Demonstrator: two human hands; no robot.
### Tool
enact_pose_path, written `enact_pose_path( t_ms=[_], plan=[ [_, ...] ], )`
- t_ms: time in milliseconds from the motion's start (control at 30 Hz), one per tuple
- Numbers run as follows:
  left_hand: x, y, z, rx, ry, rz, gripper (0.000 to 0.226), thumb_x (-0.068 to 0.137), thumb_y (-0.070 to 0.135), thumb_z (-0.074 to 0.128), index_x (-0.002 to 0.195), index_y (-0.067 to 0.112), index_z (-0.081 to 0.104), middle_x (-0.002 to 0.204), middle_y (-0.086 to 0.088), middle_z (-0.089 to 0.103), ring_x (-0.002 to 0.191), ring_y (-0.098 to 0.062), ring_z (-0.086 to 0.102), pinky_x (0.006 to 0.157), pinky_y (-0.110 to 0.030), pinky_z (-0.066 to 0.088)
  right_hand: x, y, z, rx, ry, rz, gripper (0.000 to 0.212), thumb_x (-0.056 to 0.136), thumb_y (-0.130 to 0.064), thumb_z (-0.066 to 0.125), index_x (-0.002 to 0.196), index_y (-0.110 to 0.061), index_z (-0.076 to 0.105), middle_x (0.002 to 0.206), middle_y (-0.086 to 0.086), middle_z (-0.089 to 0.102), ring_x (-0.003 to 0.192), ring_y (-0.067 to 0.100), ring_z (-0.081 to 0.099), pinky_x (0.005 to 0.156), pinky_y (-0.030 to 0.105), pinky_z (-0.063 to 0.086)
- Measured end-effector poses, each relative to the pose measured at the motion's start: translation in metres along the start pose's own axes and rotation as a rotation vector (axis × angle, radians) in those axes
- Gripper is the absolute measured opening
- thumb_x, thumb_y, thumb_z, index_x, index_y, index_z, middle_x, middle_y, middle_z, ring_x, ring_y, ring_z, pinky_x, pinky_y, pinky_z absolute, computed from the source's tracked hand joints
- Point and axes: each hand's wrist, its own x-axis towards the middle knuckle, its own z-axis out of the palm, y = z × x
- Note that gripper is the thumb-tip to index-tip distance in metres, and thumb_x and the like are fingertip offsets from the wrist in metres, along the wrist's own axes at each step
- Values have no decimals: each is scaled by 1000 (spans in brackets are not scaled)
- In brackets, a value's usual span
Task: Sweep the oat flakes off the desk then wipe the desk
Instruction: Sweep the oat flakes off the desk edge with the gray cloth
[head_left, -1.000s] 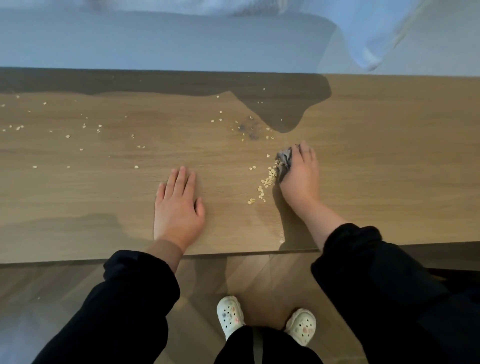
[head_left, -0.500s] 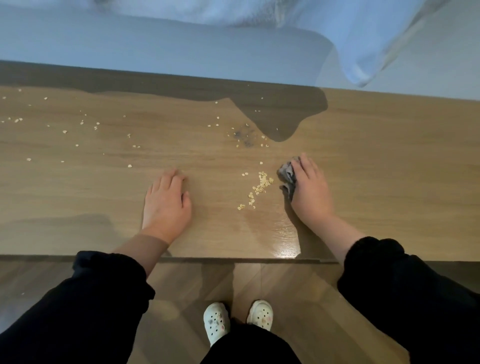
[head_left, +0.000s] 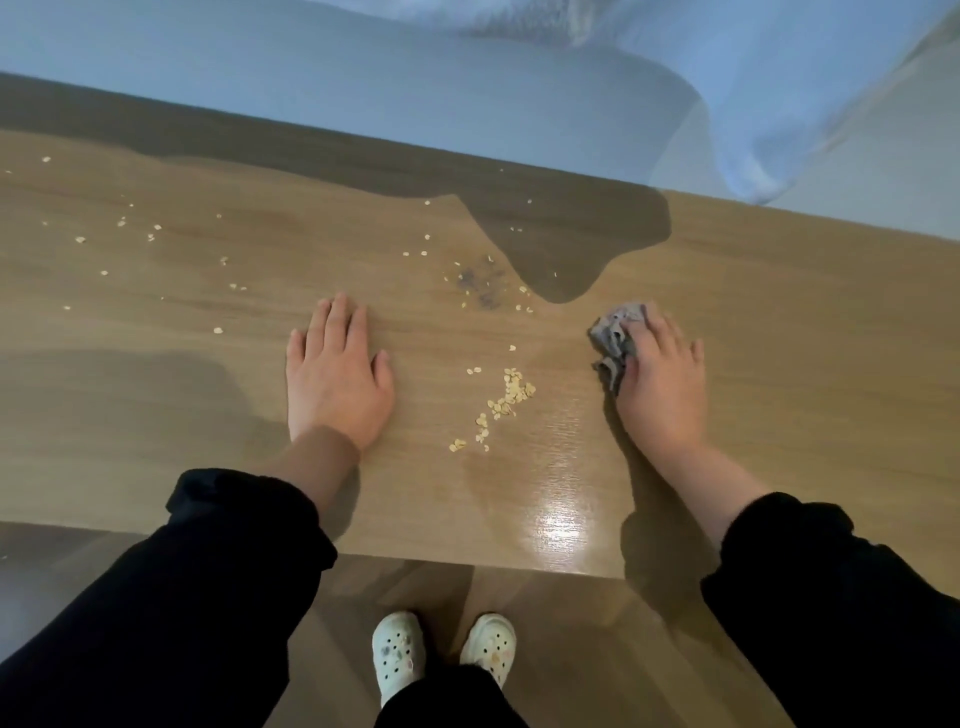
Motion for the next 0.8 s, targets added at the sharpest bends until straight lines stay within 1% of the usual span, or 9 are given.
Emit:
enact_pose_path(
  t_ms=[100,200,300,400,500,567,600,700,800],
  plan=[
    [1,3,1,34,-21,-25,59,98,33,32,152,14,22,161,-4,12,149,-20,4,119,-42,6,37,18,0,51,71,282,48,95,-10,43,143,-6,42,156,14,29,144,31,26,119,49,15],
    [2,4,3,50,-20,-39,59,98,33,31,153,15,19,162,-2,9,149,-18,2,119,-41,4,87,-1,7,72,46,345,56,95,-19,48,147,-6,32,158,18,22,145,35,20,119,46,18],
    [2,2,4,52,6,-44,59,98,31,35,153,15,22,161,-2,12,149,-17,5,119,-40,4,115,-36,22,66,-4,185,54,96,-28,48,144,-8,33,157,17,21,144,37,21,117,43,23],
    [-1,2,4,34,26,-45,58,97,29,38,152,14,26,161,-2,15,148,-16,8,119,-39,6,99,-59,26,63,-82,-83,54,96,-21,49,146,-7,33,159,17,18,146,35,17,119,41,19],
    [-1,3,4,14,41,-39,58,95,32,30,151,14,28,160,-3,18,148,-16,10,120,-40,6,76,-38,10,30,-159,-359,58,96,-28,48,147,-4,34,158,18,22,144,35,23,118,36,16],
    [-1,3,4,4,40,-35,59,95,32,31,151,14,28,160,-3,18,148,-16,10,120,-40,6,70,-12,0,8,-201,-411,62,92,-34,47,146,-4,37,156,18,27,141,36,30,118,39,20],
    [-1,3,4,4,36,-37,58,96,31,32,151,14,27,160,-3,17,148,-16,9,120,-40,6,73,1,-3,23,-186,-366,62,91,-34,46,145,-5,39,155,18,29,139,37,32,118,42,23],
    [-1,2,5,-8,54,-36,62,92,33,30,151,15,27,160,-2,18,148,-15,9,120,-39,4,102,19,3,88,-72,-55,55,93,-29,44,142,-4,40,154,19,29,138,39,33,115,49,29],
    [-2,2,6,-15,52,-33,64,90,35,28,151,15,27,160,-2,18,148,-15,9,120,-39,4,135,-7,19,131,45,197,54,92,-20,51,141,0,39,150,24,31,136,41,33,112,47,31]
  ],
)
